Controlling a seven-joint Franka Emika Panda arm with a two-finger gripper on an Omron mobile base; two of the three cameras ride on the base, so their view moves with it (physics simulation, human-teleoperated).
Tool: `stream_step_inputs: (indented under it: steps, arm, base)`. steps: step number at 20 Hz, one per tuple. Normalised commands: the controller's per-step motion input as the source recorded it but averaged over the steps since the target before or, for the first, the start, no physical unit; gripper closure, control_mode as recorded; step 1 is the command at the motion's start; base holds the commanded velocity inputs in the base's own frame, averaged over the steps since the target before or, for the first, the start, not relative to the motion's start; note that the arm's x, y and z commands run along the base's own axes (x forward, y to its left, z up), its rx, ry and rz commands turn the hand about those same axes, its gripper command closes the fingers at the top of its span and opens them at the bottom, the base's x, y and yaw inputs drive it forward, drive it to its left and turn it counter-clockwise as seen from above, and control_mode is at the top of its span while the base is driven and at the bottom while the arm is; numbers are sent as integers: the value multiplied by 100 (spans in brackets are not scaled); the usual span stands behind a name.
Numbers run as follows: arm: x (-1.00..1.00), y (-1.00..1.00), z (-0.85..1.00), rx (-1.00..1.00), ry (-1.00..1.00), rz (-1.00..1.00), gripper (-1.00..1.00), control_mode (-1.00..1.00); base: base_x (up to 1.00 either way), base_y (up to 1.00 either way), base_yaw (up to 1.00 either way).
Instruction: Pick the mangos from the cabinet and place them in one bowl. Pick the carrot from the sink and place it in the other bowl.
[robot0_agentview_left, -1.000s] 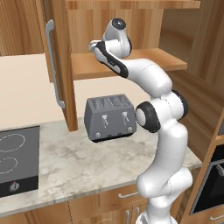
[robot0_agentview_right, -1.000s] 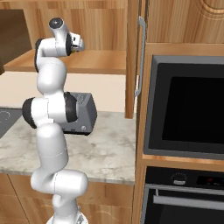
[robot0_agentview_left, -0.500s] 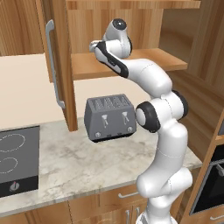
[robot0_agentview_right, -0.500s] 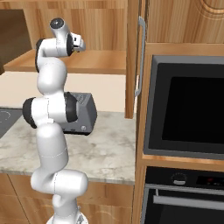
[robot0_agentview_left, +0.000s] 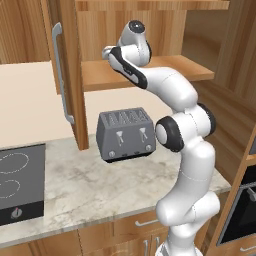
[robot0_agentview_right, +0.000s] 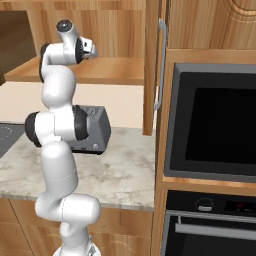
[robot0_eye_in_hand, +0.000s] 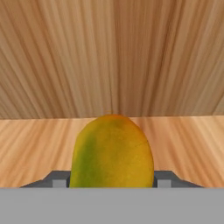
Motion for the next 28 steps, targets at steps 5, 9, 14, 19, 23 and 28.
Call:
stream_step_inputs:
  steps: [5,9,14,19,23,28]
  arm:
    - [-37,-1,35,0,0,-2,100,-100]
    - [-46,-8,3,0,-2,-2,100,-100]
    - [-58,-6,0,0,-2,-1,100,-100]
    - [-64,-8,0,1,0,0,100,-100]
    - [-74,-7,4,3,0,0,100,-100]
    - [-79,-7,5,4,0,0,100,-100]
  base:
    - [0,0,0]
    - [0,0,0]
    - [0,0,0]
    - [0,0,0]
    - [0,0,0]
    - [0,0,0]
